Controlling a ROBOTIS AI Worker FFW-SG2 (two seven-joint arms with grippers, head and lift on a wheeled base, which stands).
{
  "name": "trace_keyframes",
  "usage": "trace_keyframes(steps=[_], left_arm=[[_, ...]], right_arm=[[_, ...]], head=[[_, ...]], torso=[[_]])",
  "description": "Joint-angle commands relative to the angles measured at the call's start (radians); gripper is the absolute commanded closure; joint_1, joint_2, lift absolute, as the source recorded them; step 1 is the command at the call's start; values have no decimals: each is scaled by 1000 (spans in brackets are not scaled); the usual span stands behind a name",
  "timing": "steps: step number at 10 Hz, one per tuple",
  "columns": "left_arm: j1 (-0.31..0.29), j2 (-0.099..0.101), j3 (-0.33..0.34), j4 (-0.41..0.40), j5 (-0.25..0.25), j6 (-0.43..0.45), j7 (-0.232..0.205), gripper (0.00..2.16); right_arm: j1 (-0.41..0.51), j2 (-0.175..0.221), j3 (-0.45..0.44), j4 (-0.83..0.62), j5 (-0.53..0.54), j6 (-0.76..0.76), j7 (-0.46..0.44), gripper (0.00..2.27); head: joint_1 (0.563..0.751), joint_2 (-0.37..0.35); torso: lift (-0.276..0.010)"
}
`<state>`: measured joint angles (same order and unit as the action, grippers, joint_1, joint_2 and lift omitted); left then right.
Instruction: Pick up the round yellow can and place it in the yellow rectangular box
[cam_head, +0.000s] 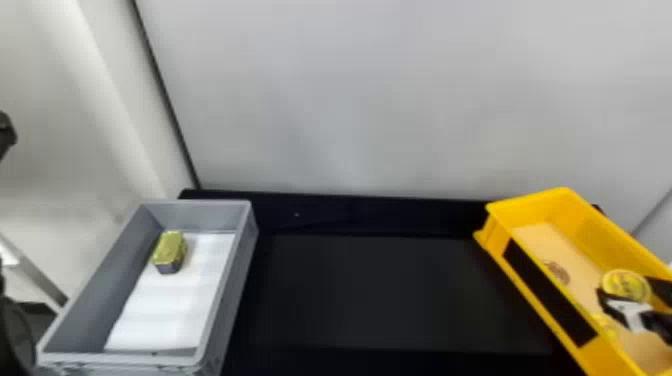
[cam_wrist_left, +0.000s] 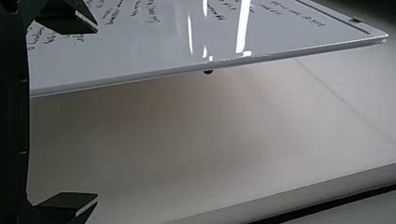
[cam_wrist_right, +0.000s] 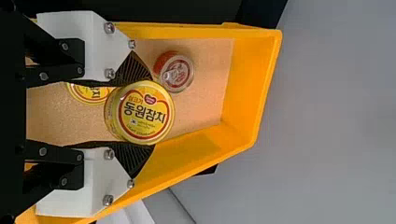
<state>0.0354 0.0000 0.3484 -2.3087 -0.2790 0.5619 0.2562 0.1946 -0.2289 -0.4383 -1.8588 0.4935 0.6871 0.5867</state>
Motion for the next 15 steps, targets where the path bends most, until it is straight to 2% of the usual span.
trace_keyframes(steps=[1, 5, 9, 13, 15], left_arm=[[0, -3, -3, 2, 0, 1, 0, 24], [-2, -3, -9, 3, 0, 3, 2, 25], [-2, -3, -14, 5, 0, 4, 2, 25], [-2, -3, -12, 5, 0, 4, 2, 25], [-2, -3, -12, 5, 0, 4, 2, 25]], right_arm=[[-20, 3, -34, 35, 5, -16, -3, 728], [-104, -1, -56, 167, 24, -81, -11, 728], [-126, 2, -76, 182, 10, -105, -40, 610], [-122, 3, -82, 178, 2, -115, -53, 400], [-122, 5, -89, 176, 2, -116, -54, 211]], head=[[694, 14], [694, 14], [694, 14], [694, 14], [694, 14]], torso=[[-61], [-61], [-61], [-61], [-61]])
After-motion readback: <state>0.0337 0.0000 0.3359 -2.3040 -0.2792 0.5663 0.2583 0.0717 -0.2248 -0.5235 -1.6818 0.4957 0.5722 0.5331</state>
